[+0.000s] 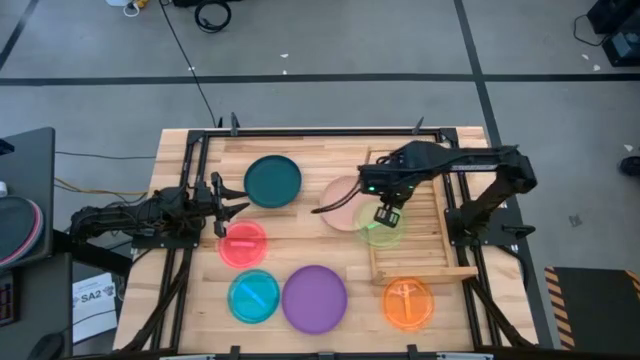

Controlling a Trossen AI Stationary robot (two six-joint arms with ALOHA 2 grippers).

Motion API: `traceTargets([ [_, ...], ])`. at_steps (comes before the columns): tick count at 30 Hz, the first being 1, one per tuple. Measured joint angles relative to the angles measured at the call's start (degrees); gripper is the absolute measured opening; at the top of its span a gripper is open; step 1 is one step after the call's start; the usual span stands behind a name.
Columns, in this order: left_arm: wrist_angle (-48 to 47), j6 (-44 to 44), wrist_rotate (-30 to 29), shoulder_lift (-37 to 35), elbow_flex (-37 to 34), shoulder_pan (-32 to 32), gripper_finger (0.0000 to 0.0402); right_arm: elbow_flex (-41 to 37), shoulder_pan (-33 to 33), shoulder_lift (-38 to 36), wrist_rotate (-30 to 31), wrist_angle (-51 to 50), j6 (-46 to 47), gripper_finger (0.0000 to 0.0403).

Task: Place and stack plates onto a shelf
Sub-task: Put the green plate on the shelf

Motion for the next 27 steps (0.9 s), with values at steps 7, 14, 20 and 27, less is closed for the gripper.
traceTargets([
  [7,0.0,0.0,0.0,0.0,0.0,0.0,0.0144,-11.1,3.9,-11.8,1.3,-0.1,9.9,0.0007],
  [14,0.0,0.0,0.0,0.0,0.0,0.0,0.0144,-26.8,7.4,-24.1,-1.1,2.1,21.0,0.0008],
  [20,0.0,0.0,0.0,0.0,0.0,0.0,0.0144,-38.0,7.9,-30.9,-2.3,9.8,23.0,0.0009],
  [27,0.0,0.0,0.0,0.0,0.0,0.0,0.0144,-47.9,7.9,-33.4,-6.7,16.3,20.9,0.0009],
])
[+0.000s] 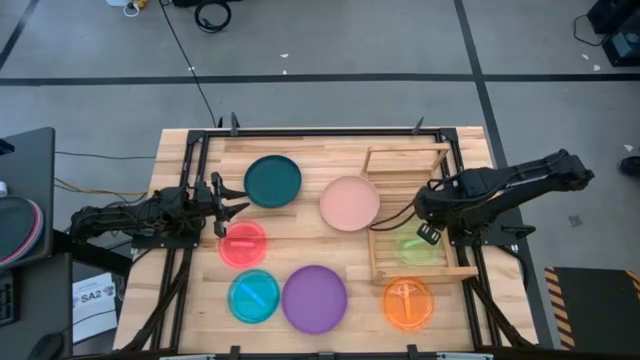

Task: Place and stack plates onto a shelf
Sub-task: Put the green plate on the shelf

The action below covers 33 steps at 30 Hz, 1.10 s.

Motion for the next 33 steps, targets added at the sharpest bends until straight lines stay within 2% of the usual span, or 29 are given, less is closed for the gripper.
traceTargets([
  [6,0.0,0.0,0.0,0.0,0.0,0.0,0.0144,-5.0,0.0,-0.1,-0.3,5.0,-0.1,0.0010],
  [15,0.0,0.0,0.0,0.0,0.0,0.0,0.0144,-7.9,0.0,-0.1,0.1,9.1,-0.2,0.0010],
  [19,0.0,0.0,0.0,0.0,0.0,0.0,0.0144,-9.4,0.0,-0.1,-1.9,9.5,-0.3,0.0010],
  [33,0.0,0.0,0.0,0.0,0.0,0.0,0.0144,-9.8,0.0,-0.1,-2.9,11.4,-1.0,0.0031],
])
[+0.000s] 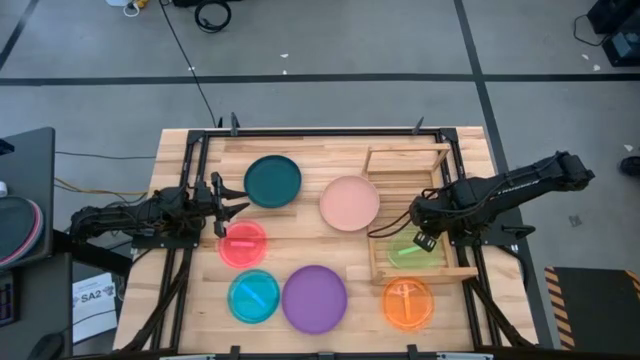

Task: Place and stack plates onto a shelf
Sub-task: Put the green plate on the shelf, then put the brown plate on the shelf

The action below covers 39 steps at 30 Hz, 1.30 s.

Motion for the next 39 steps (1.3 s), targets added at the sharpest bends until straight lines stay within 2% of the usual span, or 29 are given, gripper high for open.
traceTargets([
  [6,0.0,0.0,0.0,0.0,0.0,0.0,0.0144,0.0,0.0,0.0,-0.2,0.0,0.1,0.0060],
  [26,0.0,0.0,0.0,0.0,0.0,0.0,0.0144,0.0,0.0,0.0,-0.1,0.0,0.2,0.0193],
  [31,0.0,0.0,0.0,0.0,0.0,0.0,0.0144,0.0,0.0,0.0,0.6,0.0,0.2,0.0209],
  [39,0.0,0.0,0.0,0.0,0.0,0.0,0.0144,0.0,0.0,0.0,0.6,0.1,0.2,0.0209],
])
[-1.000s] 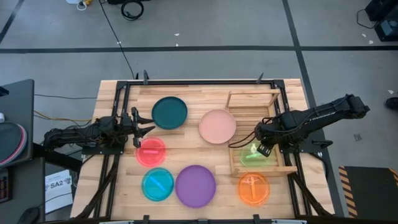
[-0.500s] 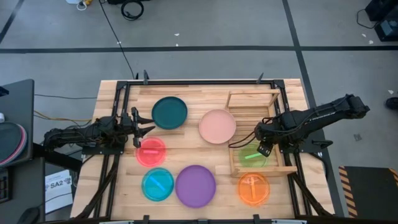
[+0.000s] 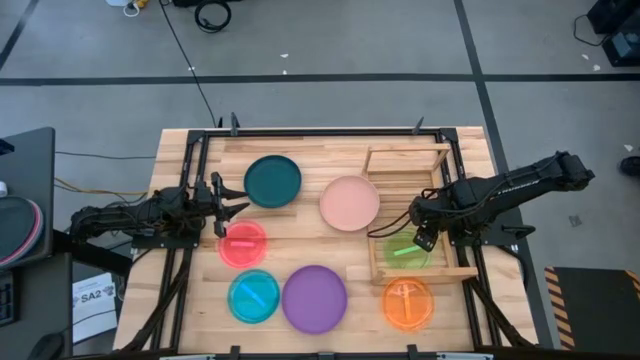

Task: Place and stack plates onto a shelf
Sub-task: Put the brown plate on the shelf

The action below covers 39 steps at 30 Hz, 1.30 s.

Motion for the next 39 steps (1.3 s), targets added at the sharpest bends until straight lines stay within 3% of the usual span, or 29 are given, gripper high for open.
traceTargets([
  [7,0.0,0.0,0.0,0.0,0.0,0.0,0.0144,0.0,-0.2,0.0,0.9,3.2,0.0,0.0209],
  [13,0.0,0.0,0.0,0.0,0.0,0.0,0.0144,0.0,-2.4,0.0,10.2,10.4,0.1,0.0208],
  [19,0.0,0.0,0.0,0.0,0.0,0.0,0.0144,0.0,-7.3,0.0,18.7,17.9,9.5,0.0208],
  [29,0.0,0.0,0.0,0.0,0.0,0.0,0.0144,0.0,-14.3,0.7,19.2,34.0,5.0,0.0207],
  [39,0.0,0.0,0.0,0.0,0.0,0.0,0.0144,0.0,-19.9,11.1,19.4,36.5,4.3,0.0207],
])
